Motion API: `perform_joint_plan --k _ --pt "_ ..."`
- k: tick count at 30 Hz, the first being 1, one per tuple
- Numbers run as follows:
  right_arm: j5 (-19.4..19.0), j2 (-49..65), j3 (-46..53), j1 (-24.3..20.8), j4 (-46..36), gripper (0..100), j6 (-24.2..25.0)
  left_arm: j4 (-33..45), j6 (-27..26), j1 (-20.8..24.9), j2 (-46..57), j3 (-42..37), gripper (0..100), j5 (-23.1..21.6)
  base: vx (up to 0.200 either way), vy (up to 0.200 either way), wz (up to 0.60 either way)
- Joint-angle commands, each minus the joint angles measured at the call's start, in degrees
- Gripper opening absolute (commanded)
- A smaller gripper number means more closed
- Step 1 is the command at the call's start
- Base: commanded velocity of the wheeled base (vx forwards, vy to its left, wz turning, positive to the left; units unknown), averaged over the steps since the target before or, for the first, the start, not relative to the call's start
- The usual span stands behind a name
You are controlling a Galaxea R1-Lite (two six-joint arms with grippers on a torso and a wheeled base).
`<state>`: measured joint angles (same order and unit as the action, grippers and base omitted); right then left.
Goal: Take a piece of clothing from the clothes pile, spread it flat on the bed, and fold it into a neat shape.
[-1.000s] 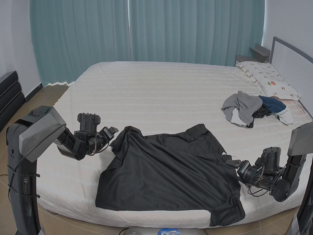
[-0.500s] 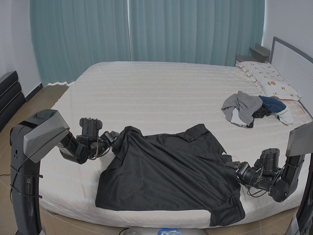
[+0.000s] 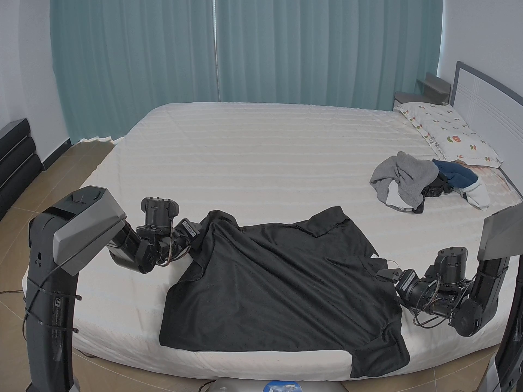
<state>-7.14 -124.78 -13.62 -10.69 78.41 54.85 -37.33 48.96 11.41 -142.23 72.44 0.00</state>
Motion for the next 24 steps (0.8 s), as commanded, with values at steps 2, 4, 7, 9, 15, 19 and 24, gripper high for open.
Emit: perform_joint_plan --k 2,4,7,9,15,19,24 --pt "-0.06 -0.2 -0.18 0.41 -0.01 100 0.0 -0.11 0.0 -0.07 -0.77 0.34 0 0.09 0.0 0.0 0.0" --pt "-0.06 -0.11 -0.09 0.41 -0.01 100 0.0 -0.29 0.0 -0.51 -0.68 1.39 0 0.44 0.0 0.0 0.0" --pt "-0.15 0.07 -0.27 0.76 0.08 100 0.0 -0.11 0.35 -1.65 -0.95 4.2 0 0.7 0.0 0.0 0.0" --pt "-0.33 -0.11 -0.27 0.85 0.08 100 0.0 -0.2 0.79 -2.89 -1.39 5.43 0 1.14 0.0 0.0 0.0" --pt "-0.41 -0.37 -0.27 1.2 0.08 100 0.0 -0.11 0.7 -7.46 -2.7 14.4 0 1.93 0.0 0.0 0.0" --pt "-0.41 -0.46 -0.27 1.2 0.16 100 0.09 0.41 0.35 -8.42 -3.85 20.02 0 1.93 0.0 0.0 0.0" --pt "-0.06 -0.46 -0.27 1.29 1.39 100 0.17 0.5 -1.58 -8.51 -6.31 25.12 0 1.85 0.0 0.0 0.0"
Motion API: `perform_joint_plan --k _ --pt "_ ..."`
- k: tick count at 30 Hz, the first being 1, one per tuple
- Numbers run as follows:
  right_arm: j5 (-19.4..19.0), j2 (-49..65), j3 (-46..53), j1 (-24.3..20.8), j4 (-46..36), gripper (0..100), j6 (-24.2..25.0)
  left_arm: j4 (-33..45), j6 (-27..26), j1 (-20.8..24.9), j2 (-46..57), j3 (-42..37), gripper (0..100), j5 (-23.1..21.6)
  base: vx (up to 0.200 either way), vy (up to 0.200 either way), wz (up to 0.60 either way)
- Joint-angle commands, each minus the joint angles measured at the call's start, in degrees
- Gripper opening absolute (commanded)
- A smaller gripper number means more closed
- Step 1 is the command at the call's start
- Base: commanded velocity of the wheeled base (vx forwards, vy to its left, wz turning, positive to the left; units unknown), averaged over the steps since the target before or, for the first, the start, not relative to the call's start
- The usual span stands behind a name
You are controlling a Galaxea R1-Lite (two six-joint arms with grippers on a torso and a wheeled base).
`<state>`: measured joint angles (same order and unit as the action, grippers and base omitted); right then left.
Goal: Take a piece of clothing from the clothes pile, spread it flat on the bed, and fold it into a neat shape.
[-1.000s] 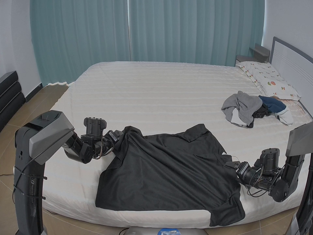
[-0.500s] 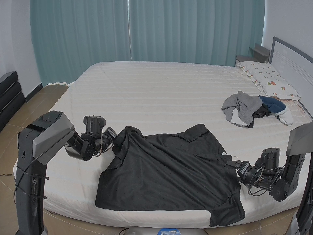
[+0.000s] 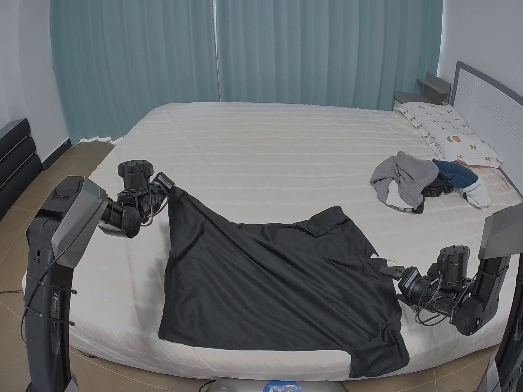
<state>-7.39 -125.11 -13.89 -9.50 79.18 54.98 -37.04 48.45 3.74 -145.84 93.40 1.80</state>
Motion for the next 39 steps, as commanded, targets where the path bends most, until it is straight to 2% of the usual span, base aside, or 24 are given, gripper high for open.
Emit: perform_joint_plan --k 1,3,6,10,11,19,22,30,34,37,39 --pt "0.18 -0.31 0.53 0.0 2.56 100 0.04 0.3 -4.5 -0.84 -4.63 5.82 0 0.22 0.0 0.0 0.0" --pt "0.27 -0.84 0.7 0.0 3.62 100 0.04 0.21 -6.35 -0.93 -6.74 7.76 0 0.83 0.0 0.0 0.0" --pt "0.36 -1.1 0.79 0.0 4.14 100 0.04 1.09 -6.87 -1.46 -8.85 9.87 0 3.12 0.0 0.0 0.0" --pt "0.36 -1.01 0.7 0.0 4.23 100 0.13 3.46 -6.96 -1.55 -10.26 11.27 0 3.82 0.0 0.0 0.0" --pt "0.36 -1.01 0.7 0.0 4.32 100 0.13 3.72 -6.87 -1.55 -10.35 11.36 100 3.73 0.0 0.0 0.0" --pt "0.88 -0.75 0.09 0.09 4.49 100 0.04 4.08 -5.47 -1.55 -9.99 9.6 100 3.65 0.0 0.0 0.0" --pt "1.06 -0.92 -0.62 0.0 4.49 100 -0.14 3.99 -2.21 -1.63 -6.65 3.89 100 3.56 0.0 0.0 0.0" --pt "3.34 -1.36 -8.26 0.0 1.42 100 -1.63 -2.16 -0.55 -1.28 9.52 -24.67 100 -1.98 0.0 0.0 0.0" --pt "5.19 0.75 -14.5 -0.35 -8.78 100 -6.55 -9.55 -0.28 -0.4 17.25 -43.04 100 -4.88 0.0 0.0 0.0" --pt "6.68 1.45 -17.4 -1.23 -13.17 100 -6.99 -14.29 -0.28 -0.23 20.15 -53.41 100 -6.2 0.0 0.0 0.0" --pt "6.51 1.19 -18.63 -2.02 -13.7 100 -6.99 -18.86 0.51 0.39 23.32 -64.05 100 -6.37 0.0 0.0 0.0"
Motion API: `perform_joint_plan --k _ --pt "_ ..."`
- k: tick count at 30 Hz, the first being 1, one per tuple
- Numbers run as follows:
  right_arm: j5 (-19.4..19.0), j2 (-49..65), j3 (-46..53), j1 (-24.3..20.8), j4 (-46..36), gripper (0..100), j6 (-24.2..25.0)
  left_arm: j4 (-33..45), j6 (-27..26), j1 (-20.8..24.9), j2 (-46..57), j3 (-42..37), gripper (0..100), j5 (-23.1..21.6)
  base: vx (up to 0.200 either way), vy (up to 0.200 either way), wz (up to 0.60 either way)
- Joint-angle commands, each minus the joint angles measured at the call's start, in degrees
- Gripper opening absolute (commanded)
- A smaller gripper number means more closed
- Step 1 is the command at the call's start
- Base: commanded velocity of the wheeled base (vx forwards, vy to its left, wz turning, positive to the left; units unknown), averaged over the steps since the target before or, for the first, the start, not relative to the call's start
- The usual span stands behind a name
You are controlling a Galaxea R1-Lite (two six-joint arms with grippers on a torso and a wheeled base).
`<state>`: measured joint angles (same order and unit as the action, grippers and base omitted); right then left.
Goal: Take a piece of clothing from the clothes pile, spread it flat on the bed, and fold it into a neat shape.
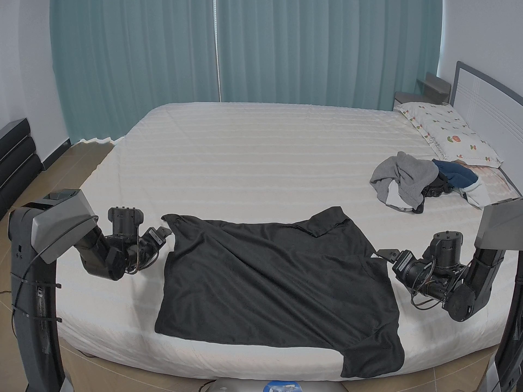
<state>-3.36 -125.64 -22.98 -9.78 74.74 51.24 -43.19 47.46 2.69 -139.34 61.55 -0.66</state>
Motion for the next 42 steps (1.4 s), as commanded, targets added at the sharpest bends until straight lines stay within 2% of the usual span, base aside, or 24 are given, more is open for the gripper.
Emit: perform_joint_plan --k 1,4,9,13,15,19,25,29,42 --pt "2.31 1.53 -9.54 -1.74 -9.09 100 -3.16 -13.59 2.55 1.61 17.61 -34.83 100 -4.18 0.0 0.0 0.0" --pt "2.22 1.45 -9.19 -1.3 -8.56 100 -1.93 -16.13 4.05 2.93 18.31 -39.67 100 -5.49 0.0 0.0 0.0" --pt "2.05 1.18 -4.44 0.02 -4.34 100 5.54 -20.79 4.13 4.07 16.91 -41.6 100 -6.37 0.0 0.0 0.0" --pt "1.52 1.18 -3.21 1.25 -1.44 100 5.1 -21.06 3.78 4.6 14.62 -42.13 100 -6.2 -0.1 0.0 0.0" --pt "-0.5 0.74 -3.04 3.19 -0.03 100 5.1 -23.34 3.69 4.51 13.22 -42.3 100 -6.29 -0.2 0.0 0.0" --pt "-3.58 -1.63 -3.12 4.33 0.14 100 5.63 -25.1 3.52 4.51 12.34 -43.88 100 -6.29 -0.1 0.0 0.0" --pt "-3.49 -3.48 -3.65 4.42 0.49 100 5.72 -27.91 3.17 5.13 12.25 -46.43 100 -6.29 0.0 0.0 0.0" --pt "-3.49 -3.21 -3.56 4.42 0.49 100 5.63 -28.18 -1.05 5.74 11.55 -47.58 100 -6.29 0.0 0.0 0.0" --pt "-3.32 -4.79 -3.12 4.24 1.81 100 5.36 -28.44 -1.58 7.59 9.79 -47.31 100 -5.41 0.0 0.0 0.0"
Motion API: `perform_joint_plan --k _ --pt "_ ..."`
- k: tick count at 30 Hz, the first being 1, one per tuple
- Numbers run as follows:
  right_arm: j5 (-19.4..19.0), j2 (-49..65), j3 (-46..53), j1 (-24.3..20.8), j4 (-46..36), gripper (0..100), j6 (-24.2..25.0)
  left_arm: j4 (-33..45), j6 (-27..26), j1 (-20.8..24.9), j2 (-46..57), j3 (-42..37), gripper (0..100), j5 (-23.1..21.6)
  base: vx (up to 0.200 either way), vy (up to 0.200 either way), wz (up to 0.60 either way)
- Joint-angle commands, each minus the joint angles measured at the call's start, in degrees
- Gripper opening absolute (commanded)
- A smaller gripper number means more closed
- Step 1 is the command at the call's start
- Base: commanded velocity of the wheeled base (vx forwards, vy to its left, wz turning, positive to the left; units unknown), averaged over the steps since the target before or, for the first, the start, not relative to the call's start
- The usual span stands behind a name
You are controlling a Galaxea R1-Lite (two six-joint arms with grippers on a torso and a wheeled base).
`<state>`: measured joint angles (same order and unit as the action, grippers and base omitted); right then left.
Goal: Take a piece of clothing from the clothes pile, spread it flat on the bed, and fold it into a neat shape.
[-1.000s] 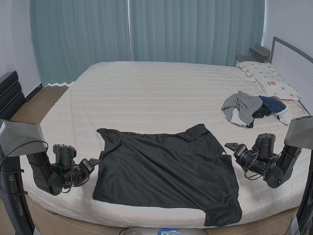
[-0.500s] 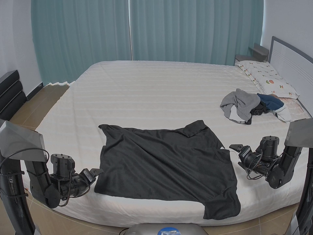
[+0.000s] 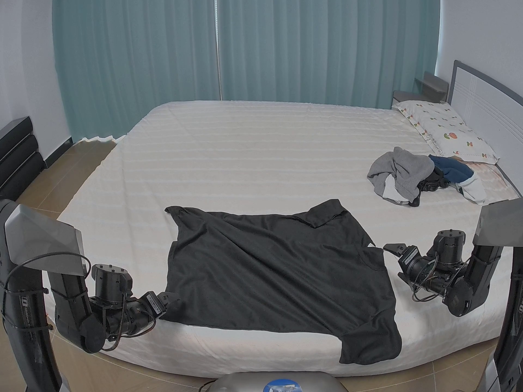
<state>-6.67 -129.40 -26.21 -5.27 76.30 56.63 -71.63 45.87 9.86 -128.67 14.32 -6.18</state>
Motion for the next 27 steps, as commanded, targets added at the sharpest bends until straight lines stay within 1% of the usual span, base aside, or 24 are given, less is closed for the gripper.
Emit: perform_joint_plan --k 1,9,10,15,20,24,27 --pt "-0.01 -1.2 0.19 -0.36 0.43 100 -0.02 0.0 0.01 0.51 -0.88 0.0 100 0.2 0.0 0.0 0.0" --pt "-0.01 -0.85 0.19 -0.09 0.78 100 -0.02 0.0 0.01 1.3 -1.23 0.27 100 0.38 0.0 0.0 0.0" --pt "-0.01 -1.03 0.19 -0.18 0.78 100 0.06 0.0 0.01 1.39 -1.23 0.0 0 0.47 0.0 0.0 0.0" --pt "-0.01 -1.2 0.28 -0.01 0.78 100 0.15 0.0 -0.61 1.48 -1.41 0.44 0 0.47 0.0 0.0 0.0" --pt "0.08 -0.76 1.07 0.43 0.87 100 0.24 0.7 -2.37 1.56 -2.02 2.46 0 0.38 0.0 0.0 0.0" --pt "0.34 -0.5 1.51 1.14 1.13 100 0.15 0.53 -3.42 1.92 -2.46 2.2 0 0.47 0.0 0.0 0.0" --pt "0.34 -1.47 1.34 2.19 2.89 100 -0.11 0.18 -3.86 1.92 -2.29 0.79 0 0.47 0.0 0.0 0.0"
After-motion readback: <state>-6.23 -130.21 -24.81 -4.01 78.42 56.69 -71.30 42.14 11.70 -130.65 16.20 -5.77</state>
